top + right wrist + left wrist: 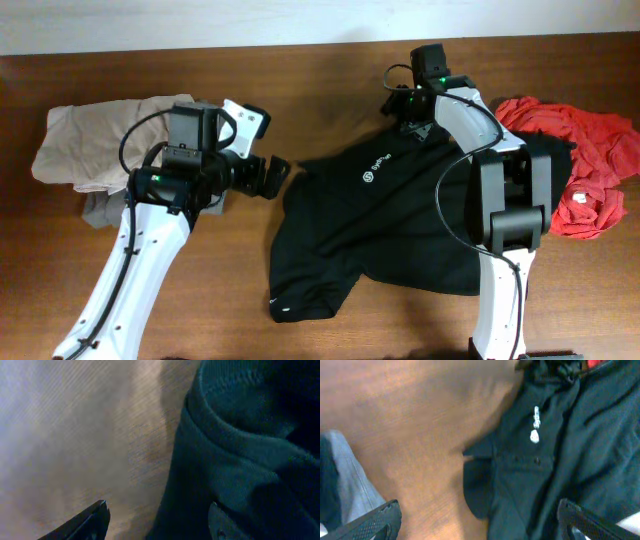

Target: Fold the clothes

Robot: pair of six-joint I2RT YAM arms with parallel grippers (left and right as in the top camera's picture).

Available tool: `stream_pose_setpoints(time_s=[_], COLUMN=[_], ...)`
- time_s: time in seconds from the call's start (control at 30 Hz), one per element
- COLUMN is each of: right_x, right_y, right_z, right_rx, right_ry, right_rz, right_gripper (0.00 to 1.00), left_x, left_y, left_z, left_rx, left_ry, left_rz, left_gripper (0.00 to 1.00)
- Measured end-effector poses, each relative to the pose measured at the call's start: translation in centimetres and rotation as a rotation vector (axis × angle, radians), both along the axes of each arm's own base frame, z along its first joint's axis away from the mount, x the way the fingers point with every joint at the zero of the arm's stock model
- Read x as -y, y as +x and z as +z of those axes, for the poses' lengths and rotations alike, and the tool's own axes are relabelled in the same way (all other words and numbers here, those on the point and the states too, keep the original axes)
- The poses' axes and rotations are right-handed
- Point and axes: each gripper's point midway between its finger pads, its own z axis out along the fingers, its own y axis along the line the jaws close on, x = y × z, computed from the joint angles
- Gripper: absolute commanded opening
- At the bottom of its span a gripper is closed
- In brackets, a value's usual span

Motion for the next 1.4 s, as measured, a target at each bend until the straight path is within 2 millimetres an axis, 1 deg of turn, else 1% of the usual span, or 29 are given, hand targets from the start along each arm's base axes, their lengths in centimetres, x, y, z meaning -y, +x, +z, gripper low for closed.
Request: stream_pose_setpoints(time_s=[0.07,0.17,0.2,0.23,0.27,0.3,0.33,0.37,0.43,0.5,0.53,0.6,0.63,0.67,0.7,0.73,0.77,0.8,0.87,0.9,0.97,1.0,1.07,1.1,1.17,1.27,1.3,1.33,1.4], right_x=[0.1,0.3,0.4,0.5,0.7,0.8,1.0,1.4,2.1,3.3,3.8,5.5,6.3,7.3,8.1,9.3,9.8,10.0,9.7,9.5,9.3,9.2,9.2,9.2,9.3,9.4,9.5,9.5,9.6], right_y=[-0.5,-1.4,-1.5,-1.9,-2.2,-2.3,-2.5,-3.1,-4.1,-5.2,-5.5,-6.5,-6.9,-7.5,-8.1,-9.1,-10.0,-11.2,-13.3,-14.9,-17.2,-18.4,-20.1,-20.9,-21.7,-21.3,-21.1,-20.8,-20.6], right_z=[0.2,1.2,1.9,2.9,4.1,5.7,6.8,9.3,12.0,15.0,16.0,18.4,19.3,20.6,21.8,24.0,25.8,27.6,30.7,32.6,35.3,36.6,37.7,37.8,37.1,35.4,35.0,34.5,33.9], right_rx=[-0.02,-0.046,-0.044,-0.046,-0.044,-0.028,-0.02,-0.001,0.015,0.044,0.057,0.084,0.094,0.112,0.129,0.173,0.21,0.242,0.308,0.349,0.413,0.445,0.463,0.458,0.418,0.349,0.334,0.317,0.299], right_ry=[-0.017,-0.052,-0.062,-0.072,-0.079,-0.083,-0.085,-0.091,-0.098,-0.107,-0.108,-0.111,-0.113,-0.116,-0.12,-0.13,-0.142,-0.151,-0.163,-0.171,-0.182,-0.19,-0.203,-0.206,-0.216,-0.225,-0.227,-0.229,-0.232], right_rz=[0.035,0.11,0.132,0.153,0.167,0.176,0.177,0.187,0.183,0.169,0.159,0.125,0.109,0.087,0.073,0.053,0.047,0.046,0.052,0.054,0.054,0.056,0.06,0.061,0.068,0.091,0.095,0.1,0.107], right_gripper=[0.65,0.62,0.62,0.63,0.68,0.69,0.69,0.69,0.7,0.7,0.7,0.72,0.73,0.74,0.77,0.8,0.82,0.82,0.84,0.85,0.85,0.85,0.85,0.85,0.84,0.84,0.84,0.84,0.84], left_x=[0.7,3.1,4.0,4.9,5.7,6.6,7.4,8.3,9.9,11.3,12.0,13.4,14.0,14.7,15.3,16.2,16.7,17.2,18.2,18.6,19.5,20.0,20.7,21.1,21.8,22.6,22.8,22.9,23.2], left_y=[0.9,2.4,2.9,3.5,4.0,4.8,5.6,6.6,8.6,10.3,11.0,12.3,12.7,13.1,13.5,13.8,13.6,13.5,13.0,12.6,11.7,11.5,11.3,11.2,11.0,11.5,11.7,11.9,12.3], left_z=[0.2,-0.7,-1.3,-1.8,-2.3,-2.7,-3.1,-3.2,-2.9,-2.9,-3.1,-3.8,-4.4,-5.3,-6.2,-7.8,-9.4,-10.7,-13.1,-14.6,-17.2,-18.1,-17.9,-17.9,-18.0,-18.0,-17.8,-17.7,-17.4], left_rx=[0.033,0.032,0.015,-0.005,-0.021,-0.034,-0.042,-0.038,-0.015,0.0,0.002,0.001,-0.004,-0.013,-0.019,-0.034,-0.056,-0.069,-0.094,-0.108,-0.136,-0.128,-0.108,-0.099,-0.078,-0.033,-0.019,-0.006,0.02], left_ry=[-0.015,-0.053,-0.06,-0.063,-0.064,-0.066,-0.065,-0.066,-0.067,-0.067,-0.068,-0.068,-0.067,-0.064,-0.06,-0.051,-0.04,-0.03,-0.009,0.005,0.038,0.05,0.06,0.067,0.077,0.083,0.081,0.08,0.075], left_rz=[-0.022,-0.09,-0.112,-0.132,-0.148,-0.165,-0.18,-0.198,-0.228,-0.251,-0.262,-0.281,-0.291,-0.303,-0.313,-0.331,-0.345,-0.358,-0.387,-0.405,-0.437,-0.463,-0.48,-0.49,-0.506,-0.513,-0.514,-0.515,-0.515], left_gripper=[0.99,0.99,0.99,0.99,0.99,0.99,0.99,0.99,0.99,0.99,0.99,0.99,0.99,0.99,0.99,0.99,0.99,0.99,0.99,0.99,0.99,0.99,0.99,0.99,0.99,0.98,0.94,0.81,0.62])
